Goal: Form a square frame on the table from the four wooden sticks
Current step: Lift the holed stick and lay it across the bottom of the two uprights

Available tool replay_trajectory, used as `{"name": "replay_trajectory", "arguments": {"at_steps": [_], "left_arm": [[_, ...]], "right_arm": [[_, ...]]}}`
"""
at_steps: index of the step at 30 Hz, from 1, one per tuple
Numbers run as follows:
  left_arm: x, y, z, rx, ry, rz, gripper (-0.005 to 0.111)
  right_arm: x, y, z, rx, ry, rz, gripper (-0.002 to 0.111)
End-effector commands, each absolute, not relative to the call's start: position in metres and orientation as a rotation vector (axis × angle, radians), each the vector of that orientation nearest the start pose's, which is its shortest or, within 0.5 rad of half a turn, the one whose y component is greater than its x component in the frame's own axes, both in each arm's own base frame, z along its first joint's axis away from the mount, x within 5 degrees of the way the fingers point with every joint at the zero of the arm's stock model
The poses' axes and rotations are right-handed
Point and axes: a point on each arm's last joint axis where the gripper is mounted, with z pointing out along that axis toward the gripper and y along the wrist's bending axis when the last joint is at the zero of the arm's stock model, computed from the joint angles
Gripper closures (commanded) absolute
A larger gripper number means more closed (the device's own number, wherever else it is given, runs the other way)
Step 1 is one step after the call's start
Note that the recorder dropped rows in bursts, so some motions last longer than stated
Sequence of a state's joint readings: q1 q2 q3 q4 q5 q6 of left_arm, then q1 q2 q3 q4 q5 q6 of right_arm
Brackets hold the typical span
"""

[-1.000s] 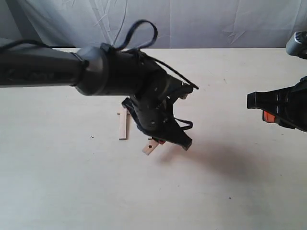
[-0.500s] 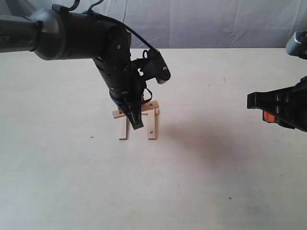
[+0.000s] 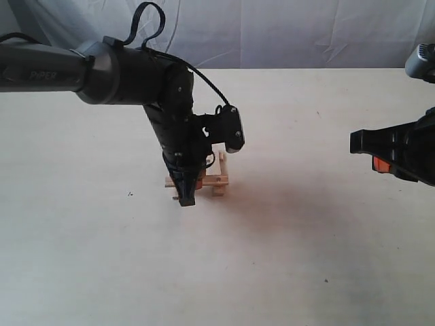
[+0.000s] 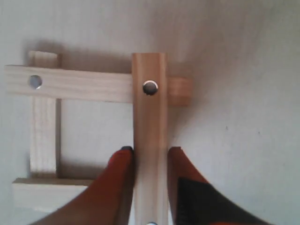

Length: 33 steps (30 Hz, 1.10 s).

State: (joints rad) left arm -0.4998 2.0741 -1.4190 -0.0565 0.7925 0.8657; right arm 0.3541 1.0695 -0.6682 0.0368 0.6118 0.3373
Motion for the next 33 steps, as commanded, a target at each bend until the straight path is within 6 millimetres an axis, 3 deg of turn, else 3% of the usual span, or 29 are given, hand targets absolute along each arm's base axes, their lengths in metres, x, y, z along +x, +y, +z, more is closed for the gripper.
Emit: {"name": "replay_trajectory", "arguments": {"at_steps": [1, 10, 16, 19, 23, 27, 29, 33], "left_arm": [[0.36, -0.202, 0.146, 1.815, 2.281, -0.034, 0.107], [0.36, -0.202, 0.146, 1.812, 2.286, -0.042, 0.102], [0.36, -0.202, 0.146, 1.812, 2.286, -0.042, 0.069], [0.359, -0.202, 0.147, 1.814, 2.294, -0.045, 0.06], [0.357, -0.2, 0.156, 1.777, 2.33, -0.045, 0.06], [0.358, -0.194, 0.177, 1.459, 2.524, 0.009, 0.062], [0.358, -0.188, 0.189, 1.34, 2.595, 0.082, 0.068], [0.351, -0.172, 0.212, 1.172, 2.727, 0.232, 0.092]], "right_arm": [[0.185, 0.068, 0.261, -0.002, 2.506, 0.309, 0.108], [0.185, 0.069, 0.261, -0.002, 2.504, 0.31, 0.108], [0.185, 0.069, 0.261, -0.002, 2.504, 0.31, 0.108], [0.185, 0.069, 0.261, -0.002, 2.504, 0.31, 0.108], [0.186, 0.069, 0.261, -0.002, 2.502, 0.311, 0.108], [0.186, 0.069, 0.261, -0.013, 2.497, 0.309, 0.108], [0.186, 0.069, 0.261, -0.039, 2.492, 0.301, 0.108], [0.186, 0.069, 0.261, -0.103, 2.487, 0.279, 0.108]]}}
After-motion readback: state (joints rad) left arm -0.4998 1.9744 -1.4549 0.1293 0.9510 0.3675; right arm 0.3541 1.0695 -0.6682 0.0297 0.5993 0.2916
